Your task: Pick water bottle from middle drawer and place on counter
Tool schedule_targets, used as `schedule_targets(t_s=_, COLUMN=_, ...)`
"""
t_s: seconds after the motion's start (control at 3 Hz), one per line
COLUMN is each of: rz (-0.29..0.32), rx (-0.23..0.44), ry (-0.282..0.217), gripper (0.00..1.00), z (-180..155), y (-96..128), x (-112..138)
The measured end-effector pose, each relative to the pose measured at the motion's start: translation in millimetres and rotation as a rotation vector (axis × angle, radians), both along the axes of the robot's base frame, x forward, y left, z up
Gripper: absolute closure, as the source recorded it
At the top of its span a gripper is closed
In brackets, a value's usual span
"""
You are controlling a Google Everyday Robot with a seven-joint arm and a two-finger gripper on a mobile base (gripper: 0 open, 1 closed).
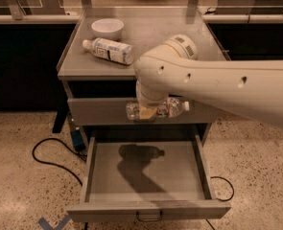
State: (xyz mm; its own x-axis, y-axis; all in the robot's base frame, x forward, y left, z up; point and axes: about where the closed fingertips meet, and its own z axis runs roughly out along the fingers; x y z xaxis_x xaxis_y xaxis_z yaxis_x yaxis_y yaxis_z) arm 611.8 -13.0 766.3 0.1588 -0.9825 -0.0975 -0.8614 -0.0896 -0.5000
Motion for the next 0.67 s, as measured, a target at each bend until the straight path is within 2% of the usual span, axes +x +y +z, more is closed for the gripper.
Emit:
schedule_targets(t_s=0.33, rz=0.079, rx=-0.067, ry=-0.035, gripper=1.00, z=53.5, y=17.6, x=30.3)
schedule_targets(t_s=0.67, rz=0.068, rx=-0.172, ry=-0.018, gripper=1.00, z=88.5, y=21.4, x=66.6)
